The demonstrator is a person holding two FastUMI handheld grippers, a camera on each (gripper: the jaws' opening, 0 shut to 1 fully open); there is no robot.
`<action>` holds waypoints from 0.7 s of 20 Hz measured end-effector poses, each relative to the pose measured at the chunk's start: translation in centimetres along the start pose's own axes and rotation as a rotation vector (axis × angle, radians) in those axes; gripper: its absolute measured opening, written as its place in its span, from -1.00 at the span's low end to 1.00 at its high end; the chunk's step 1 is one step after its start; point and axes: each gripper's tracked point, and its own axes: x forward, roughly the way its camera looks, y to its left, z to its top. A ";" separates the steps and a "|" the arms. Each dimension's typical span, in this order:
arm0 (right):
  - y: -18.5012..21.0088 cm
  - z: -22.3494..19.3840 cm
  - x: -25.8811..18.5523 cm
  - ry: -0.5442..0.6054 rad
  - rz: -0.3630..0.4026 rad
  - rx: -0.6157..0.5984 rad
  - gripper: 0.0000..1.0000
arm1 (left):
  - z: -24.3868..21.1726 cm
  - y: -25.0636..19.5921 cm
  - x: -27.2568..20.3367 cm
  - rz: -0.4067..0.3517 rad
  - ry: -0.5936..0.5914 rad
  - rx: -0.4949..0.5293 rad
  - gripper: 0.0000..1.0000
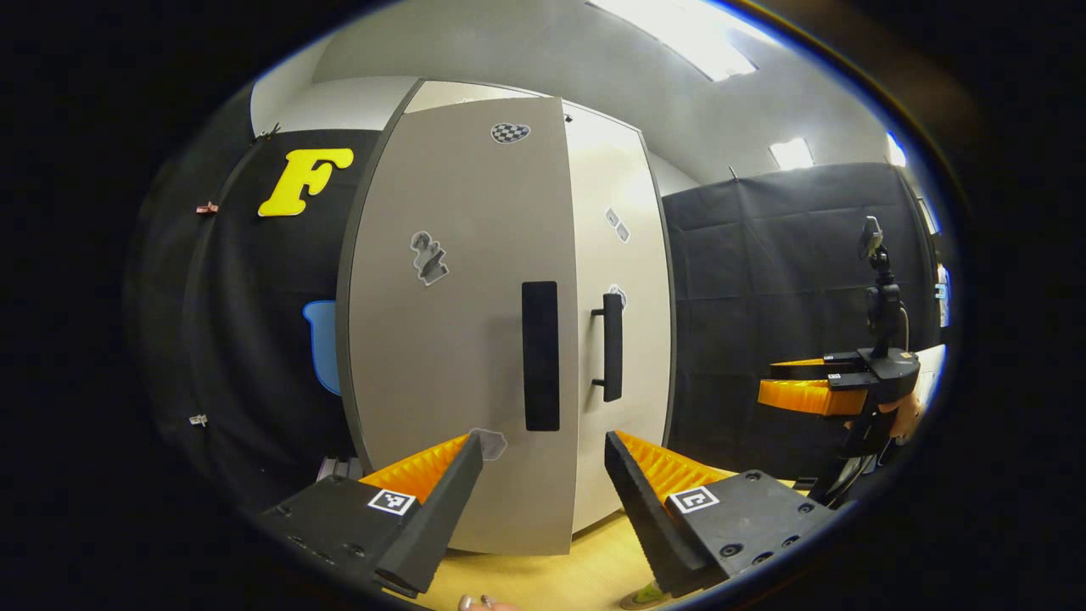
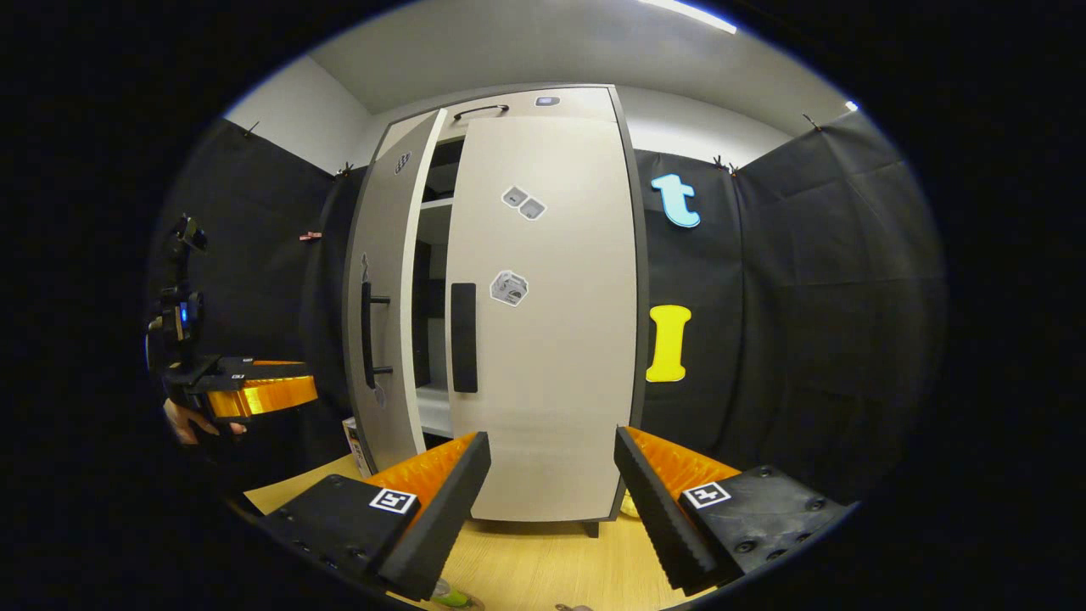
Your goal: Grasp the bottle in the cabinet with the left hand and place it on the coaster, then close the right door with the right hand and the left door with the left hand.
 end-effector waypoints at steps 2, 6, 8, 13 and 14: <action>-0.1 -0.2 -0.1 0.007 -0.007 0.001 0.95 | 0.0 -0.1 0.0 0.003 0.007 0.008 0.86; -0.7 -0.2 -0.2 0.002 -0.024 -0.002 0.95 | -0.5 -0.1 0.0 0.032 0.023 0.006 0.86; -0.9 -0.5 -0.1 0.009 -0.026 0.003 0.95 | -0.6 0.0 0.0 0.036 0.034 -0.011 0.86; -0.8 -0.4 0.0 0.004 -0.025 0.003 0.95 | -1.1 -0.3 0.2 0.057 0.051 -0.031 0.86; -0.7 -0.5 0.0 0.006 -0.022 0.002 0.95 | -1.1 -0.4 0.2 0.060 0.051 -0.037 0.86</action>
